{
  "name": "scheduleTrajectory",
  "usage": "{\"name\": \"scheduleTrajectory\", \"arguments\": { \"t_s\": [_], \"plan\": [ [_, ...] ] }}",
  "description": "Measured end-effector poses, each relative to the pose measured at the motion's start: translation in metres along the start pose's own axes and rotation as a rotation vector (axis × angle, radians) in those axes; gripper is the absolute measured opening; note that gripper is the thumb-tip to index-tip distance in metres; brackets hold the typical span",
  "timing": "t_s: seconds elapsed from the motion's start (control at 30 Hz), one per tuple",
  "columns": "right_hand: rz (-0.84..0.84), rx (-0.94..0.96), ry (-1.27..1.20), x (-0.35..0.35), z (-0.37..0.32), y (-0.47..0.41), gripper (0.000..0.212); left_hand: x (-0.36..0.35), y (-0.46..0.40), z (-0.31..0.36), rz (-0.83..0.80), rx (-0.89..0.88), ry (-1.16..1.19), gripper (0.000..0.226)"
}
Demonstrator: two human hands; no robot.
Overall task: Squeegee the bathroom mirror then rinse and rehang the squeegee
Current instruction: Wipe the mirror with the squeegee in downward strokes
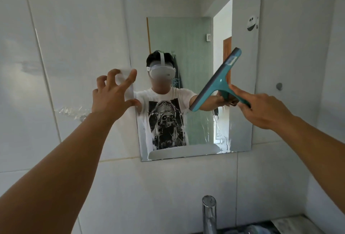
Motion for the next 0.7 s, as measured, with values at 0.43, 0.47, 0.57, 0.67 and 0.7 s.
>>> {"name": "scheduleTrajectory", "arguments": {
  "t_s": [0.43,0.47,0.57,0.67,0.7],
  "plan": [
    [-0.053,-0.445,-0.554,-0.084,0.009,0.079,0.062,0.004,0.002,-0.003,-0.026,-0.002,0.014,0.094],
    [-0.051,-0.473,-0.606,-0.088,-0.003,0.083,0.06,0.004,0.002,-0.005,-0.03,0.001,0.009,0.095],
    [-0.015,-0.555,-0.78,-0.09,-0.038,0.094,0.059,0.004,0.001,-0.003,-0.022,0.001,0.003,0.095],
    [-0.017,-0.687,-0.984,-0.096,-0.074,0.103,0.06,0.003,-0.001,0.004,-0.024,0.002,0.005,0.094],
    [-0.024,-0.72,-1.062,-0.103,-0.089,0.105,0.061,0.003,-0.001,0.003,-0.022,0.004,0.003,0.094]
  ]
}}
Point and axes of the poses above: each hand's wrist, its own y-axis away from the middle knuckle, its own x-axis out of the back of the hand, z = x × y, the point moved 3 cm from there along -y, towards the middle knuckle, and after that the axes turned 7 degrees about -x, right-handed, at the moved point
